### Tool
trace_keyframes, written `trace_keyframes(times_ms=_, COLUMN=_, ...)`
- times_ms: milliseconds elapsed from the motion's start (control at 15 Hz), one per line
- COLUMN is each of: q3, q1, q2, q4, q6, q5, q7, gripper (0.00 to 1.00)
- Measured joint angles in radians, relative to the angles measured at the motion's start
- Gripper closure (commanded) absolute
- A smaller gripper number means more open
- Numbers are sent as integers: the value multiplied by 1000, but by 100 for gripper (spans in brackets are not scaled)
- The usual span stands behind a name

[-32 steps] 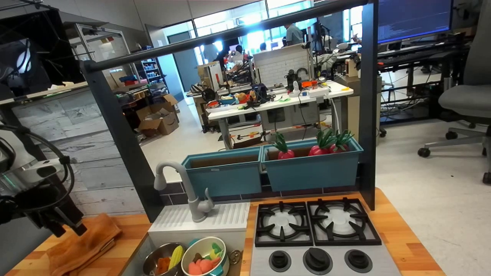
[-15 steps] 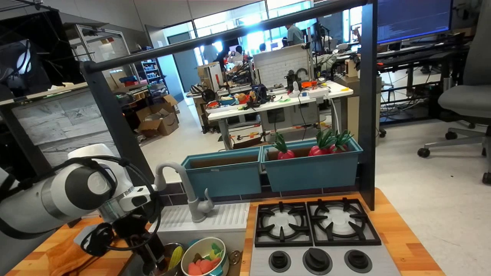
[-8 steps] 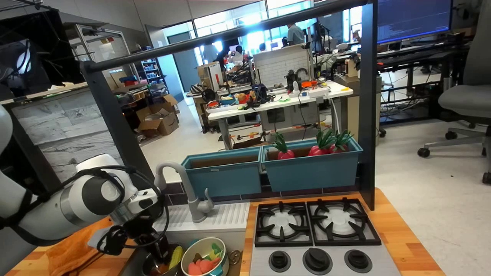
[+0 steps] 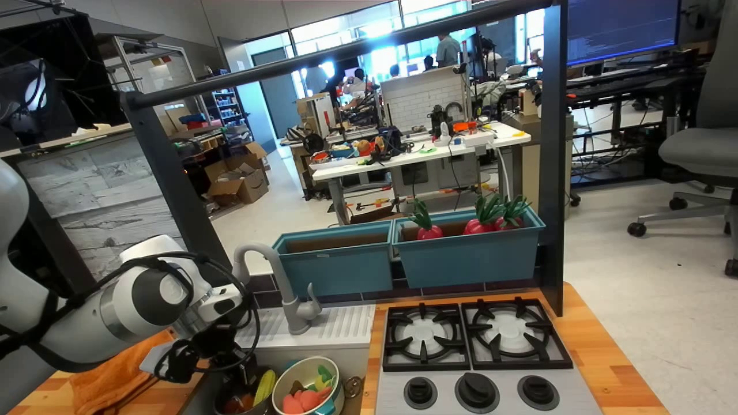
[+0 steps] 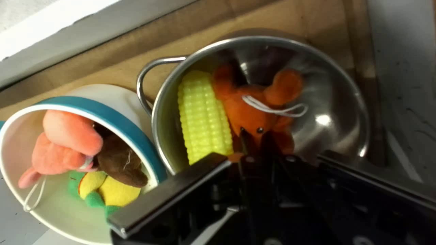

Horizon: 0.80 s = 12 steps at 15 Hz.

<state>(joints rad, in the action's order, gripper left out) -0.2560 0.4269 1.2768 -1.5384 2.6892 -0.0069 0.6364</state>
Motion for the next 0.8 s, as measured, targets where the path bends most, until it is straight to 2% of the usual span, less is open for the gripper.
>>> trace_keyframes(times_ms=467, q3=2, q1=22, q2=-32, q4=-26, q6=4, q5=0, q7=-2, gripper=99)
trace_keyframes(times_ms=667, q3=-3, q1=71, q2=-107, q4=-113, q6=52, q5=-6, q7=-2, gripper=99)
trace_keyframes(times_ms=800, q3=-23, q1=126, q2=-182, q4=-206, q6=139, q5=-10, q7=1, gripper=99)
